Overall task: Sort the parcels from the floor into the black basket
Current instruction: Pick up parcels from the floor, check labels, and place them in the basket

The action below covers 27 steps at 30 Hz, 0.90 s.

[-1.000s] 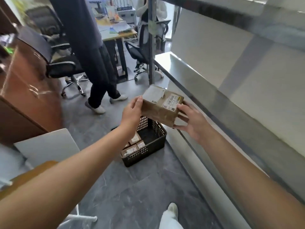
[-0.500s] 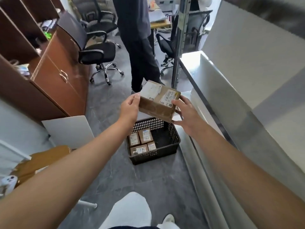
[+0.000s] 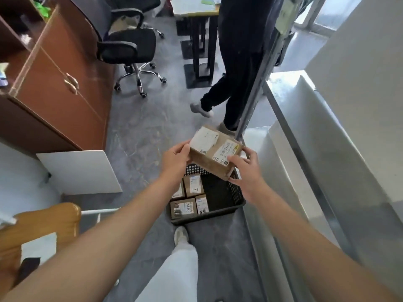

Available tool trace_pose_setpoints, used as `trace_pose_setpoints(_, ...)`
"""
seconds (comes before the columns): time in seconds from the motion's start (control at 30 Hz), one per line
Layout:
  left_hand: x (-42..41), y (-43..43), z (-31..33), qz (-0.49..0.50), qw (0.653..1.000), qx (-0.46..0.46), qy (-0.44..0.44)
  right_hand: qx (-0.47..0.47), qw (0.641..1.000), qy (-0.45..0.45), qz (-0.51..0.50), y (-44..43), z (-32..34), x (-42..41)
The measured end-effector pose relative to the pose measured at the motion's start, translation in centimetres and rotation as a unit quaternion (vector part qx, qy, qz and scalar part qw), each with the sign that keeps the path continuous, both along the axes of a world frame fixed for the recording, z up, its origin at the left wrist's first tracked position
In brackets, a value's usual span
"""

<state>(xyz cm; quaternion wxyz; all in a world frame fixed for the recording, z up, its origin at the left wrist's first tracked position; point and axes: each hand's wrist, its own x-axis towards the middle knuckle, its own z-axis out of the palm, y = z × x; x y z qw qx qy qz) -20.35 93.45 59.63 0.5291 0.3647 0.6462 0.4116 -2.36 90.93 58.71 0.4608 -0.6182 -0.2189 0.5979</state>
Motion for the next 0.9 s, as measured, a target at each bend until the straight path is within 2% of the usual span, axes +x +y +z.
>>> trace_pose_setpoints(0.13,-0.8,6.3,-2.2,-0.002,0.999,-0.038,0.009,-0.005,0.998,-0.01,-0.055,4.7,-2.4,-1.5)
trace_pose_setpoints(0.27,-0.4,11.7,-4.1,-0.043,0.998,-0.054,-0.011,0.0,0.992,0.02,-0.122,8.0,-4.5,-1.9)
trace_pose_setpoints(0.5,1.9,17.7,-10.0,-0.113,0.989,-0.088,-0.023,-0.026,0.984,0.056,-0.167,11.1,-10.8,-0.2)
trace_pose_setpoints(0.63,3.8,19.3,-17.1,-0.11,0.987,-0.115,-0.03,-0.059,0.977,0.096,-0.183,12.4,-17.4,2.0)
trace_pose_setpoints(0.77,5.5,19.0,-27.3,-0.037,0.976,-0.201,-0.075,-0.114,0.974,0.071,-0.182,12.3,-26.8,3.7)
trace_pose_setpoints(0.83,5.9,18.0,-33.3,-0.018,0.971,-0.233,-0.04,-0.143,0.972,0.068,-0.174,12.1,-32.0,4.1)
trace_pose_setpoints(0.9,5.7,16.5,-39.3,-0.039,0.966,-0.254,0.022,-0.163,0.974,0.058,-0.146,12.0,-37.2,4.3)
